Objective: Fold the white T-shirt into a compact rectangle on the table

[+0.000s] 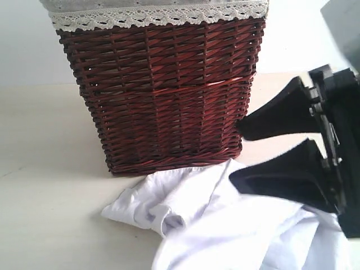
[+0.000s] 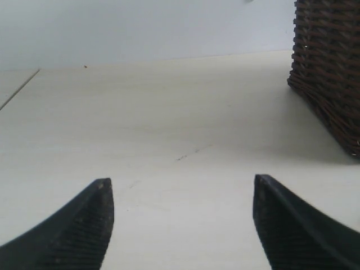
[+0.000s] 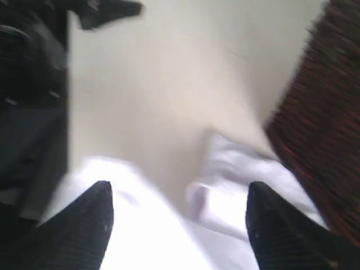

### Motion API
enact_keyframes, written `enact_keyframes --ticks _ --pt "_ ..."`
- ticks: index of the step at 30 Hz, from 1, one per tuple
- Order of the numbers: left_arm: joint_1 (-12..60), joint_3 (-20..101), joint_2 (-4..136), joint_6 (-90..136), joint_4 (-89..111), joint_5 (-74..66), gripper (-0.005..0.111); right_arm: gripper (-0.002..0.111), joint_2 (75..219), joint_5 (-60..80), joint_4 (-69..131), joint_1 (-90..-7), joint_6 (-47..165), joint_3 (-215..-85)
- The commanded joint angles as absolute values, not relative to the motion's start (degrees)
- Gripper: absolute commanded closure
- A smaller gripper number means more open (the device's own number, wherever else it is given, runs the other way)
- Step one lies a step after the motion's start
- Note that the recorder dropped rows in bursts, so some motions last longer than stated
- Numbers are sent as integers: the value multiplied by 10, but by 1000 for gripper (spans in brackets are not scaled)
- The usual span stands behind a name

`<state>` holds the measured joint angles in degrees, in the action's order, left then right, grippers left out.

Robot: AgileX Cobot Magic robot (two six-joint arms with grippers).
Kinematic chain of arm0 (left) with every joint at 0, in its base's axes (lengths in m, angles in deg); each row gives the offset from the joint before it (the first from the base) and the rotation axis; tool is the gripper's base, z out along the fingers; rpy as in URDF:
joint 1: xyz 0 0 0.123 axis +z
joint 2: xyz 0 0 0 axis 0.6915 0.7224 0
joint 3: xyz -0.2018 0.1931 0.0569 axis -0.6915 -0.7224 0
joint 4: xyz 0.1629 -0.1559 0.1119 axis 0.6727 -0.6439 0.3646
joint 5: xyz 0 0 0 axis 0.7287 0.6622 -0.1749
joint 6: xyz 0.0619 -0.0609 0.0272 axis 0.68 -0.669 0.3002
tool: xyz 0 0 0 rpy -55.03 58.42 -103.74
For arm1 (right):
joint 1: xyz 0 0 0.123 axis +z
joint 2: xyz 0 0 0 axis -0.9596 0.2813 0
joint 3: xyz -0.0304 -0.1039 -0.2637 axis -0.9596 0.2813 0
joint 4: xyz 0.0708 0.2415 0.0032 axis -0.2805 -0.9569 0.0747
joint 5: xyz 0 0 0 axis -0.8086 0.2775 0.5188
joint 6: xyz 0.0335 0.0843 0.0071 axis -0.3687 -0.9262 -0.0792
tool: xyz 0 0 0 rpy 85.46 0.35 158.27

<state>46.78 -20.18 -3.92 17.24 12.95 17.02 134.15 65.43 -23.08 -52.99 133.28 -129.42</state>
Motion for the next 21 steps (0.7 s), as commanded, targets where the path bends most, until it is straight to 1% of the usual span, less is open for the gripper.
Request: enact_keyframes --ticks 1,3,4,5,6,7,8,9,11,12,14,15,18,20,21 --pt "466 -201 -37 175 127 167 39 44 1340 407 76 -532 1057 -1298" --pt "466 -201 -37 175 127 167 39 45 1340 378 220 -532 914 -1298" --pt "466 -201 -37 175 127 167 39 47 1340 386 227 -532 890 -1298" --pt "466 -201 -37 175 127 167 39 50 1340 409 214 -530 917 -1298" --pt "466 -201 -37 175 127 167 39 54 1340 436 183 -530 973 -1298" --pt "466 -201 -37 175 127 167 39 56 1340 499 132 -530 1084 -1298" --pt "466 -201 -37 175 127 167 39 56 1341 544 101 -530 1144 -1298" --pt "466 -201 -37 175 127 167 39 56 1348 655 37 -530 1251 -1296" --pt "466 -201 -37 175 127 167 39 56 1365 775 -50 -530 1385 -1277" --pt "466 -201 -37 175 127 167 39 56 1376 788 -78 -530 1440 -1259" --pt "466 -201 -37 175 127 167 39 54 1416 733 -134 -530 1566 -1210" --pt "466 -201 -37 175 127 167 39 51 1447 673 -166 -530 1648 -1187" --pt "466 -201 -37 175 127 167 39 51 1509 572 -194 -530 1773 -1177" --pt "466 -201 -37 175 127 167 39 51 1538 534 -150 -530 1788 -1177" --pt "466 -201 -37 175 127 167 39 52 1552 530 -82 -530 1784 -1177"
